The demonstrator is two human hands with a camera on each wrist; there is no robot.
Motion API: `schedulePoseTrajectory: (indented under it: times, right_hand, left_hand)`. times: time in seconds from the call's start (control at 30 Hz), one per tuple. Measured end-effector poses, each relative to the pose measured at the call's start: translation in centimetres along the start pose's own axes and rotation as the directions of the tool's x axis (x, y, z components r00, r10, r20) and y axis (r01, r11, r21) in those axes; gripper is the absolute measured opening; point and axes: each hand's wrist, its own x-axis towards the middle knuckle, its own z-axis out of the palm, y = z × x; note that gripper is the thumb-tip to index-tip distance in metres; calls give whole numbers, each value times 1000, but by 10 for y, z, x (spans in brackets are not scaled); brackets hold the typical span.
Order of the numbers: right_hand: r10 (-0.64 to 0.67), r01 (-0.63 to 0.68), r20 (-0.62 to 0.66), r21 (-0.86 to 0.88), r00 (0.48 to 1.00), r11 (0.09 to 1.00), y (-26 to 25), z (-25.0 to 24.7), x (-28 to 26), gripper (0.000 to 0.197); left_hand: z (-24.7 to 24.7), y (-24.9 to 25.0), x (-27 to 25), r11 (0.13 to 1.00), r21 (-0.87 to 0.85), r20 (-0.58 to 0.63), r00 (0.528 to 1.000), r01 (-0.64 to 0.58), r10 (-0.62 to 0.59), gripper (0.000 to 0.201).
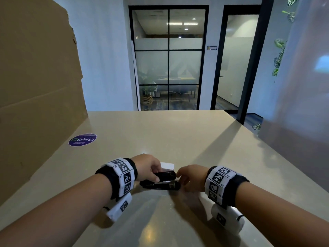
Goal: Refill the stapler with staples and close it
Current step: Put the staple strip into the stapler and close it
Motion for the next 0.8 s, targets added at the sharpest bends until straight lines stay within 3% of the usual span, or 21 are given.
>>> schedulePoseTrajectory:
  times: [0.17,0.37,0.6,0.8]
  right_hand:
    - [7,-7,-3,-2,1000,1000,-1,1,0,68]
    - [6,-6,-6,-2,1000,1000,-5,1,-1,70]
    - [-4,4,-13,-19,1000,1000,-10,-3,-4,48]
    - [-32,33,-60,16,998,999,-15,-2,2,51]
  left_hand:
    - [7,5,-1,997,75,-9,1000,6,-5,27]
    - [10,8,-3,987,162,-17,1000,-1,3,30]
    - [7,0,-6,1000,27,-5,1000,-2,2,33]
    - [1,-11,-4,998,-65,-90,996,11,-16,30]
